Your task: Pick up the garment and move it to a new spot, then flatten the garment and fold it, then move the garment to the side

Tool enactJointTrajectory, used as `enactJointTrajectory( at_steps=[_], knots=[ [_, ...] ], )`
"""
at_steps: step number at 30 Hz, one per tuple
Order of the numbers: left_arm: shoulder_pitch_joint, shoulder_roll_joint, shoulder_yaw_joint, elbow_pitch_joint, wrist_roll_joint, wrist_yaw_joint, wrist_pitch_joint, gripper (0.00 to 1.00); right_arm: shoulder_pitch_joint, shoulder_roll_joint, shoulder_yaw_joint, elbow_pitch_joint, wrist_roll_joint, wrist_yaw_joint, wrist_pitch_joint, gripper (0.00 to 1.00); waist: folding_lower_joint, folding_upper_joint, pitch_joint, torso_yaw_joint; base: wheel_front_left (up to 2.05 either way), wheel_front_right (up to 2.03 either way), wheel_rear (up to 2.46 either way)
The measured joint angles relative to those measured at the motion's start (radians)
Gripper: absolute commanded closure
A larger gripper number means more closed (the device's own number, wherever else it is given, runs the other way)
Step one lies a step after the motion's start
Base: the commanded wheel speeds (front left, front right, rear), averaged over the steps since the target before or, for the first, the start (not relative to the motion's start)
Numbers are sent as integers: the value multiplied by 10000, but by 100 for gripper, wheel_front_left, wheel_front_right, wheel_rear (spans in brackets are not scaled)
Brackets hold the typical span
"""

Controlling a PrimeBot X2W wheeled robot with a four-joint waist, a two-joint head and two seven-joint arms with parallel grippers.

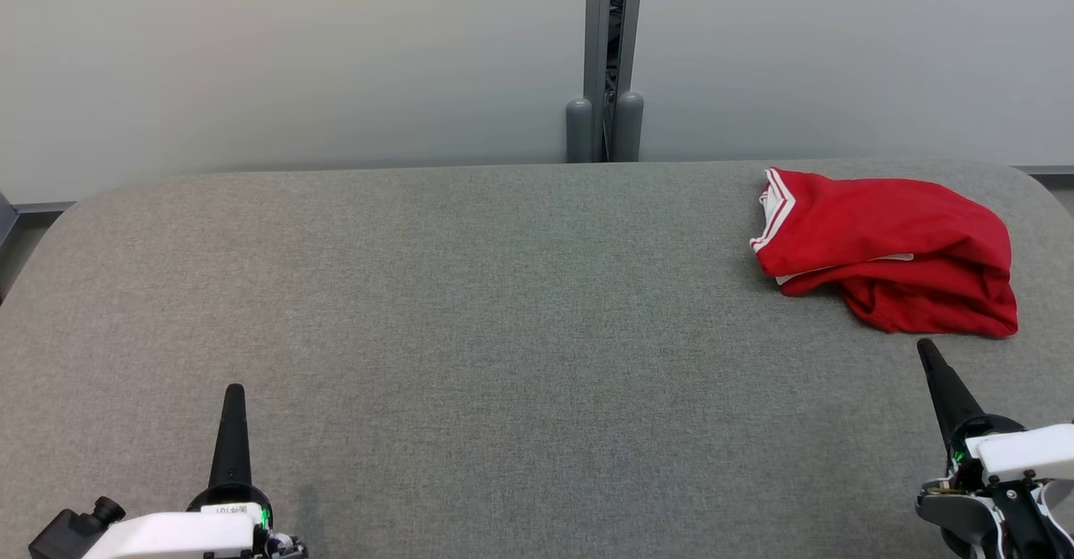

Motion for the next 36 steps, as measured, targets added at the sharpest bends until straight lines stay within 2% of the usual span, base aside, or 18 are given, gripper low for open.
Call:
enactJointTrajectory(
  at_steps=[36],
  knots=[
    [-343,-12,-184,-81,-2846,-102,324,100,-316,-2,-579,-4,2573,0,1062,100,0,0,141,50,0,0,0]
  ],
)
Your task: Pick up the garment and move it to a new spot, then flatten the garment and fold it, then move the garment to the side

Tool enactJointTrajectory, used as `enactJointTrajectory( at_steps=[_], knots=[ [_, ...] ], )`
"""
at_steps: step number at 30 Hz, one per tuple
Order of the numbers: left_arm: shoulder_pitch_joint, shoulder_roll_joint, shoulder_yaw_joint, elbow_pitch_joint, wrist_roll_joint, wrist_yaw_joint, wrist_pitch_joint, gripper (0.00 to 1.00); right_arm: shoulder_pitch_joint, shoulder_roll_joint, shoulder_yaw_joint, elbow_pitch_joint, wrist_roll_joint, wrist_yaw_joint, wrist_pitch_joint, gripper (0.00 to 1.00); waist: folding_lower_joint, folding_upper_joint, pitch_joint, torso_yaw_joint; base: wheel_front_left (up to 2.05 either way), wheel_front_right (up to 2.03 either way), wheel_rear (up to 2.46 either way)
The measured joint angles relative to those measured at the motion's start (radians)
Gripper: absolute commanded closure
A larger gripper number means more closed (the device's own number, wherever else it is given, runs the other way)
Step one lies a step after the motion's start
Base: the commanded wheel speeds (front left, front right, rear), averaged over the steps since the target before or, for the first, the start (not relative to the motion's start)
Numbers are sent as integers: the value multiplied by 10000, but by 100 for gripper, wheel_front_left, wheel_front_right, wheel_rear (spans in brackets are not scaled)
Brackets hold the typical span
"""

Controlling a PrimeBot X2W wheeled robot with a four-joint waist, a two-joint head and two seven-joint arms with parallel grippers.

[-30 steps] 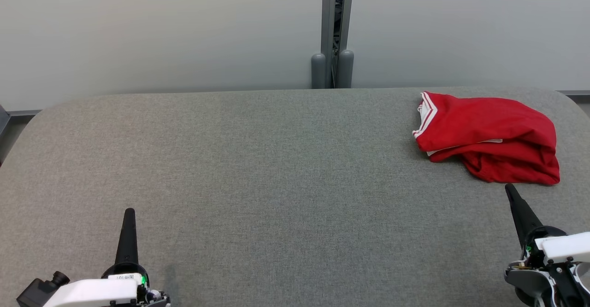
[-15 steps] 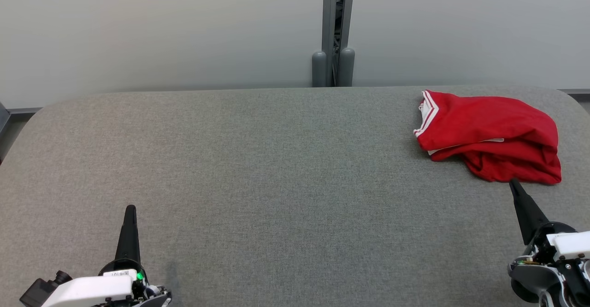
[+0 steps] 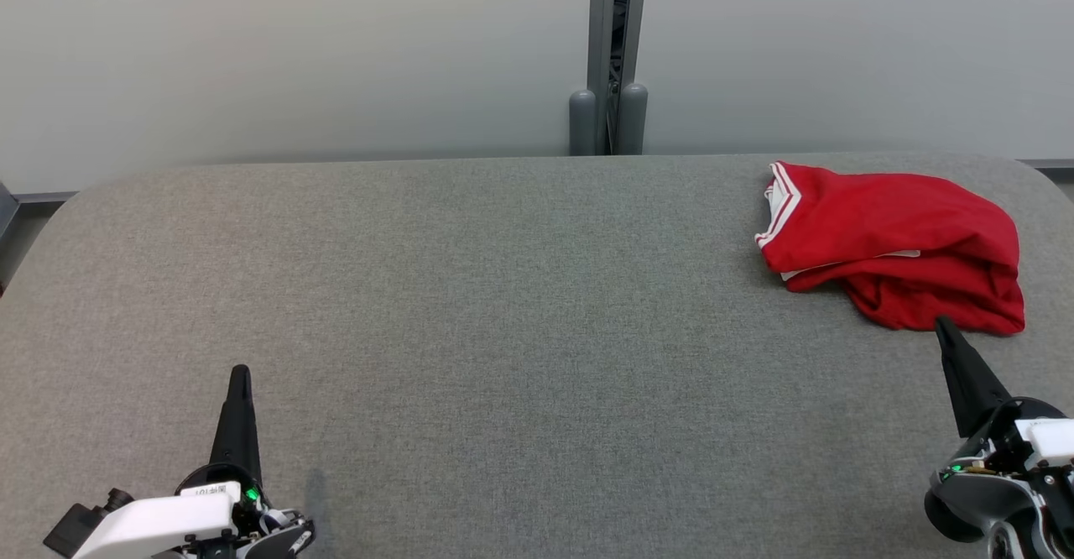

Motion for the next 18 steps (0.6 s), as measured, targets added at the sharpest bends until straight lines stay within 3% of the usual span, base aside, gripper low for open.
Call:
enactJointTrajectory(
  at_steps=[18],
  knots=[
    [-13,0,-12,-10,-128,-15,13,100,-20,0,-31,-2,109,0,50,100,0,0,6,2,0,0,0]
  ],
)
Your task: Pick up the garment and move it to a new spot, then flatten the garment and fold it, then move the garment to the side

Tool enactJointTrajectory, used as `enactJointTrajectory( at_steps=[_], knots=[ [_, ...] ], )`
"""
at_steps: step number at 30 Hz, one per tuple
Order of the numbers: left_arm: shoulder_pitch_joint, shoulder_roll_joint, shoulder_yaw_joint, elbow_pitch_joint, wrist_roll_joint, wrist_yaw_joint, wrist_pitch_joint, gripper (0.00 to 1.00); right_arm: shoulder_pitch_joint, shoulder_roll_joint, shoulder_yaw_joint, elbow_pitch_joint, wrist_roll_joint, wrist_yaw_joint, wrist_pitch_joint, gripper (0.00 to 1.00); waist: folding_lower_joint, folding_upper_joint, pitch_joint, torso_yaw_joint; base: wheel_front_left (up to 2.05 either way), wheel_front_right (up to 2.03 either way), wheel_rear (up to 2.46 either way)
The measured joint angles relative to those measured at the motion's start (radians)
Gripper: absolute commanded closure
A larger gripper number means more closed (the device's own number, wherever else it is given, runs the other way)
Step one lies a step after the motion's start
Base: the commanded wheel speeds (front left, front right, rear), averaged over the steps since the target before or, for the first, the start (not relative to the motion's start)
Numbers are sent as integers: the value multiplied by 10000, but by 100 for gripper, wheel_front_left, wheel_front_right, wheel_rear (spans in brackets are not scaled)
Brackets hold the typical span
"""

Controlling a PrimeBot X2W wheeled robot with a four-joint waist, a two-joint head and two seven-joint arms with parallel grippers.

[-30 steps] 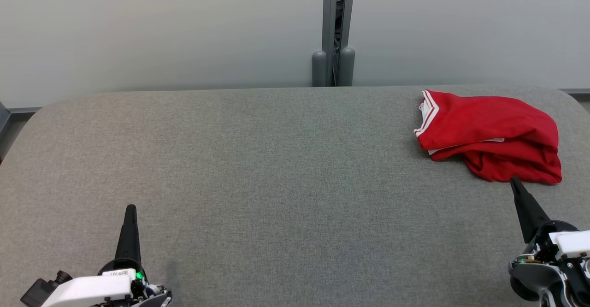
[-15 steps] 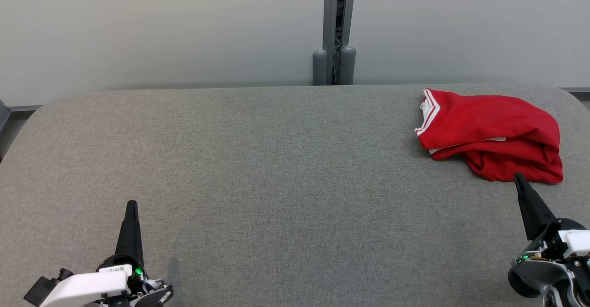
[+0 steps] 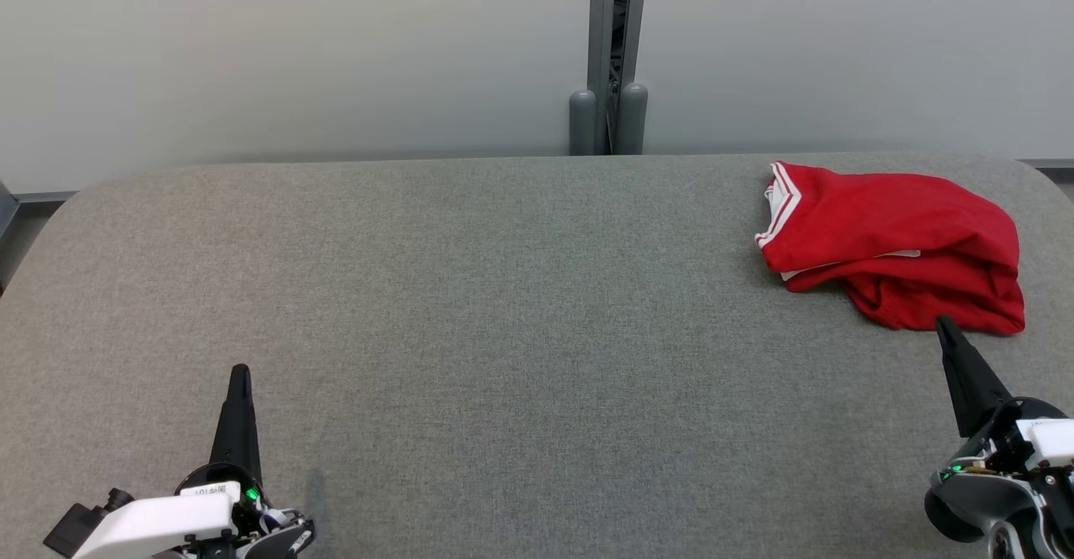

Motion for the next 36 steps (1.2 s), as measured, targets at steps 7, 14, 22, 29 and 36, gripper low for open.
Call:
enactJointTrajectory(
  at_steps=[7,14,22,29,36],
  knots=[
    [0,0,-2,0,0,0,0,100,0,0,0,0,12,0,0,100,0,0,0,0,0,0,0],
    [0,0,-2,0,0,0,0,100,-1,0,0,-2,13,0,0,100,0,0,0,0,0,0,0],
    [0,0,-2,-2,0,0,0,100,-1,0,-2,0,13,0,0,100,0,0,0,0,0,0,0],
    [0,0,-2,-2,0,0,0,100,-1,0,-2,-2,13,0,0,100,0,0,0,0,0,0,0],
    [0,0,-2,-2,0,0,0,100,-1,0,2,0,13,0,0,100,0,0,0,0,0,0,0]
  ],
)
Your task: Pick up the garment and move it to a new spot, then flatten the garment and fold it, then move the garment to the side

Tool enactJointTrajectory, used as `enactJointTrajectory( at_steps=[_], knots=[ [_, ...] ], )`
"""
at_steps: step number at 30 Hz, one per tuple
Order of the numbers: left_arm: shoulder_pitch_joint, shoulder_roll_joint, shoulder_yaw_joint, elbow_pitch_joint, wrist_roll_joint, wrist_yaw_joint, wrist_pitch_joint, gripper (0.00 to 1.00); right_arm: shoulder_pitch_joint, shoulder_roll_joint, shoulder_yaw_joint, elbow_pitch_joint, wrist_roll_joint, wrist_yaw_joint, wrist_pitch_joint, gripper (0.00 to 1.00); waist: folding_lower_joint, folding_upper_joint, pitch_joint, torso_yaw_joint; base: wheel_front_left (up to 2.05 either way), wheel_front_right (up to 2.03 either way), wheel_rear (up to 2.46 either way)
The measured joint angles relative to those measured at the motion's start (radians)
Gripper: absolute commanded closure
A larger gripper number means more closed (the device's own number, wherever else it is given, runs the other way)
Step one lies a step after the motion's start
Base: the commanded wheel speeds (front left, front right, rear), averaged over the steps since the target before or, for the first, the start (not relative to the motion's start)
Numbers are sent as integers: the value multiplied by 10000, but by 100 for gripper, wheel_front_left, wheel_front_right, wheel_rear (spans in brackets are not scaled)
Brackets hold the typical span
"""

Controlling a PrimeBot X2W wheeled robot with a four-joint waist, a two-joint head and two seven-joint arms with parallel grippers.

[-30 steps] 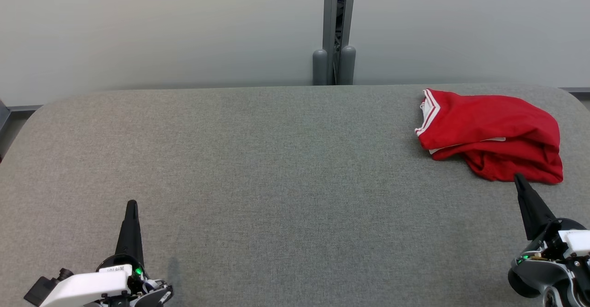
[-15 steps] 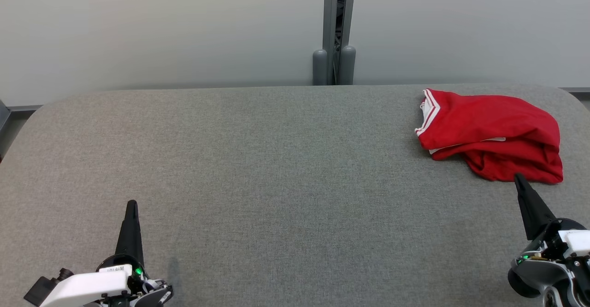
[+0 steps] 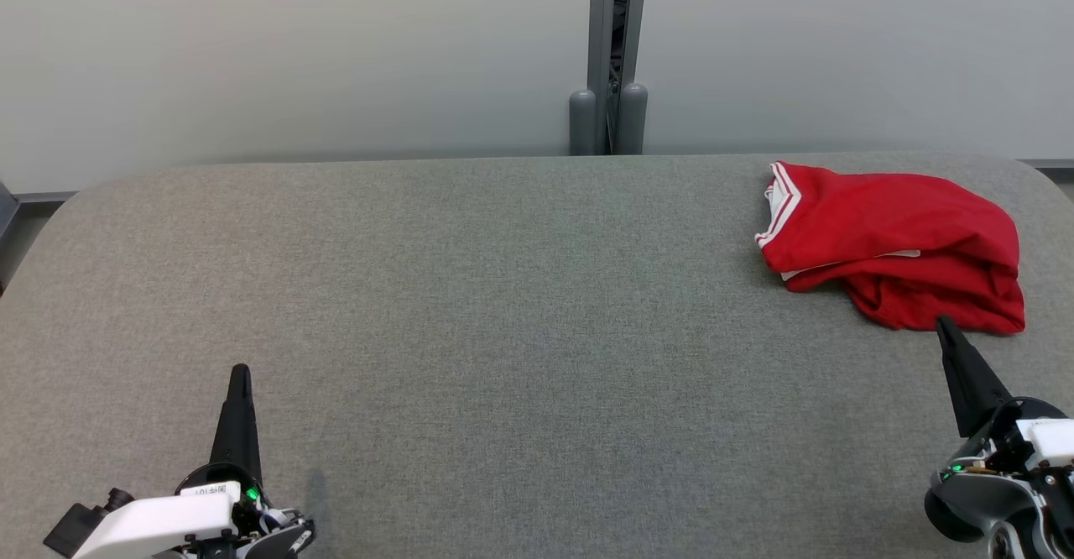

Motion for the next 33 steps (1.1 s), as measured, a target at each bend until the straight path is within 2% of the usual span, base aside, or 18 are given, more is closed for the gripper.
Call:
enactJointTrajectory(
  at_steps=[33],
  knots=[
    [-1,-2,-2,0,0,-2,0,100,0,0,2,-2,2,0,0,100,0,0,0,0,0,0,0]
  ],
)
